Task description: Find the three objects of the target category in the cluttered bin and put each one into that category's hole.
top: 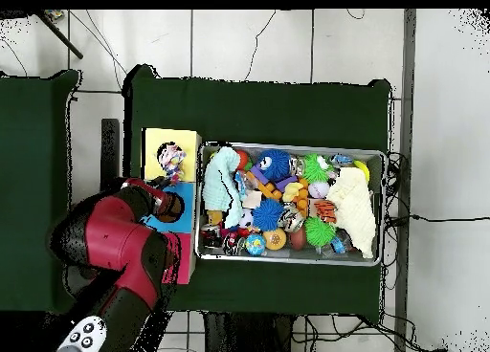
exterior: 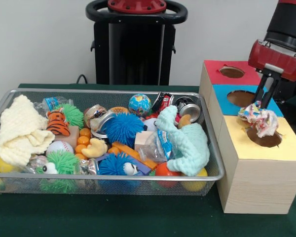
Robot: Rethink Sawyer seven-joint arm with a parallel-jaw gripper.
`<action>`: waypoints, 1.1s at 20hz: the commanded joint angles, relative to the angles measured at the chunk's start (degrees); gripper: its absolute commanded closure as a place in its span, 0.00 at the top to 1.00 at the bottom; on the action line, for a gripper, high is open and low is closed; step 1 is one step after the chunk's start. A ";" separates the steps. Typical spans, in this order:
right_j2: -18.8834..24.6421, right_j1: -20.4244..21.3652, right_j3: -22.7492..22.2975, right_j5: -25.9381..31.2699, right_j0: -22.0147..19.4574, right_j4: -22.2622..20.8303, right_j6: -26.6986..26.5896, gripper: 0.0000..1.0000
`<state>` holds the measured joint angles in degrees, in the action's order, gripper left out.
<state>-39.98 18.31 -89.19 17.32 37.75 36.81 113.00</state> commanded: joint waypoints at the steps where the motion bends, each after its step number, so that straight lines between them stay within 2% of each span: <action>1: 4.59 -4.84 2.58 2.56 -0.53 2.68 17.37 0.00; 7: 5.07 -6.38 3.02 2.05 -0.23 2.90 17.11 0.00; 22: 4.41 -5.13 3.31 4.63 -0.12 2.47 16.59 0.00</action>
<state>-40.21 15.76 -88.39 17.33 38.11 37.17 113.01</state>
